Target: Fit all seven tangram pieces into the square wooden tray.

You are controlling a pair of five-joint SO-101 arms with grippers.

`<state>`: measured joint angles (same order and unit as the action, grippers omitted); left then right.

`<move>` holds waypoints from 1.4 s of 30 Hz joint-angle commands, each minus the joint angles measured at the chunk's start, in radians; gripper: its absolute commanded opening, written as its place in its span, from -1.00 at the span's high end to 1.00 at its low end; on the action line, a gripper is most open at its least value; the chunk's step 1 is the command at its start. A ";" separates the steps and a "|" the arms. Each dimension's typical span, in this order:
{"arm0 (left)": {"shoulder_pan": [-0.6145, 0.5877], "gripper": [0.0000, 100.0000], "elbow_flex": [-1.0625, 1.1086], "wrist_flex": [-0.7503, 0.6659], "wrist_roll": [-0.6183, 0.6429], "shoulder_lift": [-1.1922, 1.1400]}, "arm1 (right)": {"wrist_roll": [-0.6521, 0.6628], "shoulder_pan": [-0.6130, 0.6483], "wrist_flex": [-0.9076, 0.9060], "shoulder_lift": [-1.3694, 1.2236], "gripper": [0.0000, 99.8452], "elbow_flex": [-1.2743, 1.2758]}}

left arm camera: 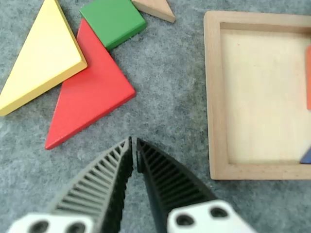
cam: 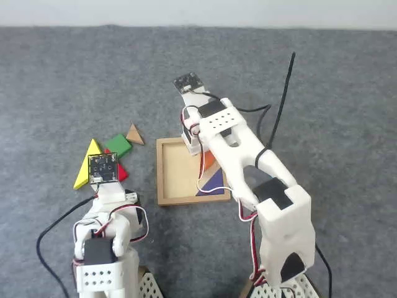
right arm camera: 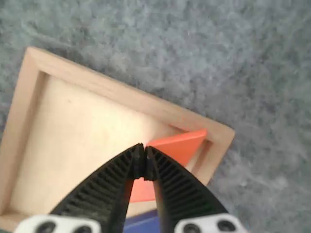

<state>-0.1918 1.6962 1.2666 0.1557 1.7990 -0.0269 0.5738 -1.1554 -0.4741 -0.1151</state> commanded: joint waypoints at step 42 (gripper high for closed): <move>0.000 0.97 -0.015 -0.002 0.005 0.021 | 0.109 -0.048 -0.219 0.262 0.98 0.017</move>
<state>-0.1918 1.6962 1.2666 0.1557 1.7990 0.0744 0.5738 -1.3380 -0.3974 -0.1181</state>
